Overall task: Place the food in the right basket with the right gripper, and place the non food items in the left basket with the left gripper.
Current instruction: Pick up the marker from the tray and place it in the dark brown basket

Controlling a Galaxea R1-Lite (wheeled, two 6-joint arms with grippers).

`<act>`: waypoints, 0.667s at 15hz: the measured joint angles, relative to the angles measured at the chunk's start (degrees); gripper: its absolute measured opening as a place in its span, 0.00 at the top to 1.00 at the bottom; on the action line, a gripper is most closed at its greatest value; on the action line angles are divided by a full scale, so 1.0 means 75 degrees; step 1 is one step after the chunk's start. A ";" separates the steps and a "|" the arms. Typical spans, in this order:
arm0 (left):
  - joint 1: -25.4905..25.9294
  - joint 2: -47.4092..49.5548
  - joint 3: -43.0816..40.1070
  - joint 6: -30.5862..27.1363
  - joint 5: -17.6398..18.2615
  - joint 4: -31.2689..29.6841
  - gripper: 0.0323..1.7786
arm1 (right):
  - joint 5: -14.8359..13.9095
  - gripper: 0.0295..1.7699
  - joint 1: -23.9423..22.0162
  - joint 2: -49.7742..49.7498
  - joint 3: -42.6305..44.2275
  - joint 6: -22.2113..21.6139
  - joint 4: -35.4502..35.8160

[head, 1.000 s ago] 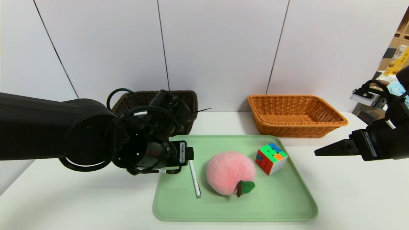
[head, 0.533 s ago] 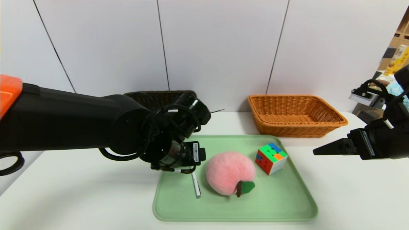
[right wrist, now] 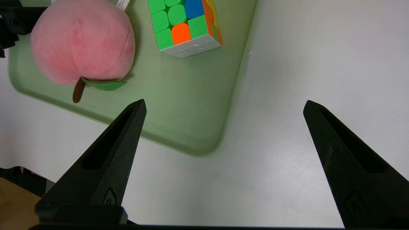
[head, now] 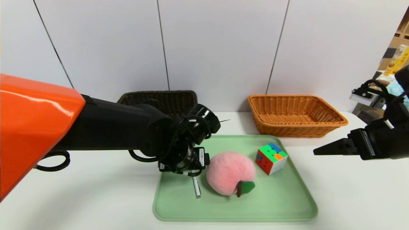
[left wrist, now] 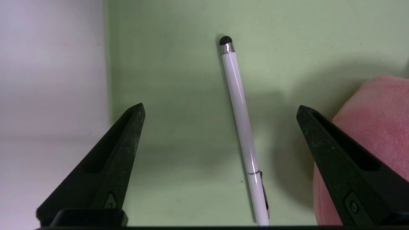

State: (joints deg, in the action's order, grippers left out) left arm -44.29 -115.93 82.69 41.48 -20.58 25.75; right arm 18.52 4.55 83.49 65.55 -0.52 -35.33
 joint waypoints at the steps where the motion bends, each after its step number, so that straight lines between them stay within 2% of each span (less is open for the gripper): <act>1: -0.0003 -0.0073 0.0037 -0.0008 -0.0107 0.0013 0.05 | 0.0000 0.04 -0.0016 0.0000 0.0000 0.0000 0.0003; 3: 0.0000 -0.0206 0.0154 0.0013 -0.0343 0.0146 0.05 | -0.0003 0.04 -0.0041 0.0003 0.0000 0.0002 0.0010; 10: 0.0000 -0.0333 0.0247 0.0029 -0.0366 0.0193 0.05 | -0.0003 0.04 -0.0046 -0.0016 0.0003 -0.0003 0.0010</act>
State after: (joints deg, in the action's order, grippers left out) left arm -44.29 -118.43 84.54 41.70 -23.32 27.20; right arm 18.49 4.21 83.37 65.57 -0.55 -35.26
